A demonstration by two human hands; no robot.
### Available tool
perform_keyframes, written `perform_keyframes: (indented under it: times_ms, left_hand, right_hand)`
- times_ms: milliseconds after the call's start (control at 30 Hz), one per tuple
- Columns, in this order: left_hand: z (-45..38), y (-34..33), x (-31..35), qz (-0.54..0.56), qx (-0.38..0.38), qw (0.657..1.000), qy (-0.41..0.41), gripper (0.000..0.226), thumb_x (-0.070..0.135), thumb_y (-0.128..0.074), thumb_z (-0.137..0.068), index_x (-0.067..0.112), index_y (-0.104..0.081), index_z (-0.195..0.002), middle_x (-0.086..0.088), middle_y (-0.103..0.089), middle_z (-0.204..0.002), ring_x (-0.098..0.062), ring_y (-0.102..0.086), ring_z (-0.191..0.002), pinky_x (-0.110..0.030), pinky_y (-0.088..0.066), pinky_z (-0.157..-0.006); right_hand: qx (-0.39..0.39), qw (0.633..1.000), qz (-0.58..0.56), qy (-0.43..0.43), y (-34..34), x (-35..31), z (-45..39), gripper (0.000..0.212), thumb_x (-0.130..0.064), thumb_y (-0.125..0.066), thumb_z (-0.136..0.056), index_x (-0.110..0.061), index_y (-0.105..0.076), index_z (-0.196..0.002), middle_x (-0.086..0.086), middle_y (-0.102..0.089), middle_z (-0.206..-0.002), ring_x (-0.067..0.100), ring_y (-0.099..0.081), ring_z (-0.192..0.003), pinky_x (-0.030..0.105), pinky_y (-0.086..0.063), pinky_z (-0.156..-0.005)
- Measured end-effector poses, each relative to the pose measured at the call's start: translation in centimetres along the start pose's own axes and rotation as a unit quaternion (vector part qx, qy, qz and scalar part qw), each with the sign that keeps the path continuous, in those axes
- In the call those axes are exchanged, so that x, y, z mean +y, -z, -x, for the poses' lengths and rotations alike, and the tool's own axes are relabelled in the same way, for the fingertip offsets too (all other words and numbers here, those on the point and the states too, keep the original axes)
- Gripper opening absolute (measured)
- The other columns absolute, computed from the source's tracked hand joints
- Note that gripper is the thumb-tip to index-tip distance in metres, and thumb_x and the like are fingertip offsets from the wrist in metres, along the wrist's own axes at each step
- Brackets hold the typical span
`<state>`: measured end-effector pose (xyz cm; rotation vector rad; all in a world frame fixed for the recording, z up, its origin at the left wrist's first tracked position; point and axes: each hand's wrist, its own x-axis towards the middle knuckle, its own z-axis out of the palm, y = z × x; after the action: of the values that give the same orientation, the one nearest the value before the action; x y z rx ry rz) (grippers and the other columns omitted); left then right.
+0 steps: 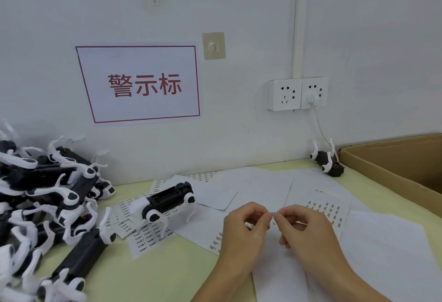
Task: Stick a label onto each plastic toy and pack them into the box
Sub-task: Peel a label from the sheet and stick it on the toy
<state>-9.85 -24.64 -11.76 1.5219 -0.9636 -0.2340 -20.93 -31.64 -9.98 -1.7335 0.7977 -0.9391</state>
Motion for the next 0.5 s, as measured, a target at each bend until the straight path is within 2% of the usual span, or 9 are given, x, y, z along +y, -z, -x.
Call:
perform_keyframes:
  times_ms: [100, 167, 233, 300, 333, 400, 500]
  left_hand:
    - [0.2, -0.2, 0.2, -0.014, 0.001, 1.0, -0.012, 0.017, 0.015, -0.069, -0.09, 0.019, -0.073, -0.075, 0.008, -0.07, -0.069, -0.01, -0.065, -0.071, -0.019, -0.049, -0.065]
    - [0.4, -0.2, 0.2, -0.019, 0.008, 1.0, -0.016, 0.02, 0.018, -0.066, -0.092, 0.017, -0.076, -0.075, 0.004, -0.071, -0.069, -0.015, -0.066, -0.07, -0.026, -0.051, -0.066]
    - [0.4, -0.1, 0.2, -0.016, 0.032, 0.999, -0.006, 0.026, 0.017, -0.061, -0.095, 0.01, -0.074, -0.075, 0.0, -0.07, -0.066, -0.014, -0.065, -0.065, -0.029, -0.051, -0.065]
    - [0.4, 0.2, 0.6, 0.031, 0.07, 0.997, 0.01, 0.027, 0.014, -0.056, -0.096, 0.01, -0.074, -0.077, -0.002, -0.068, -0.062, -0.008, -0.062, -0.059, -0.025, -0.047, -0.061]
    - [0.4, 0.5, 1.0, 0.065, 0.097, 0.993, -0.006, 0.027, 0.014, -0.053, -0.095, 0.01, -0.073, -0.078, -0.003, -0.065, -0.059, -0.008, -0.059, -0.057, -0.023, -0.044, -0.059]
    - [0.2, 1.2, 2.3, 0.087, 0.15, 0.98, -0.101, 0.027, 0.017, -0.047, -0.087, 0.01, -0.07, -0.076, -0.001, -0.058, -0.054, -0.011, -0.053, -0.053, -0.023, -0.039, -0.053]
    - [-0.9, 2.4, 4.4, 0.025, 0.153, 0.963, -0.218, 0.027, 0.023, -0.042, -0.083, 0.016, -0.067, -0.078, 0.008, -0.054, -0.057, -0.014, -0.05, -0.052, -0.027, -0.037, -0.047]
  right_hand:
    - [0.019, 0.999, 0.013, 0.026, 0.1, 0.1, 0.0, 0.017, -0.009, -0.069, -0.086, -0.017, -0.069, -0.07, -0.001, -0.068, -0.064, 0.019, -0.063, -0.053, 0.015, -0.046, -0.051]
    - [0.032, 0.999, 0.02, 0.034, 0.1, 0.2, 0.0, 0.018, -0.01, -0.07, -0.085, -0.018, -0.068, -0.069, -0.001, -0.068, -0.064, 0.02, -0.064, -0.057, 0.019, -0.048, -0.056]
    - [0.039, 0.999, 0.013, 0.03, 0.2, 0.4, -0.2, 0.017, -0.011, -0.069, -0.086, -0.017, -0.068, -0.07, 0.0, -0.067, -0.062, 0.017, -0.064, -0.055, 0.02, -0.05, -0.056]
    - [0.041, 0.999, 0.002, 0.022, 0.3, 0.7, -0.5, 0.017, -0.011, -0.068, -0.087, -0.015, -0.068, -0.07, 0.001, -0.066, -0.059, 0.011, -0.061, -0.05, 0.015, -0.047, -0.05]
    - [0.035, 0.999, 0.001, 0.015, 0.3, 0.8, -0.6, 0.017, -0.012, -0.068, -0.087, -0.015, -0.068, -0.071, 0.001, -0.066, -0.059, 0.009, -0.061, -0.049, 0.015, -0.046, -0.05]
    - [0.008, 1.0, 0.012, -0.002, 0.2, 1.0, -0.6, 0.017, -0.013, -0.067, -0.088, -0.015, -0.069, -0.071, 0.0, -0.066, -0.06, 0.01, -0.062, -0.05, 0.018, -0.048, -0.051]
    - [-0.023, 0.998, 0.062, -0.007, -0.3, 1.5, -0.5, 0.019, -0.013, -0.068, -0.087, -0.018, -0.07, -0.069, -0.001, -0.068, -0.064, 0.02, -0.065, -0.057, 0.027, -0.053, -0.055]
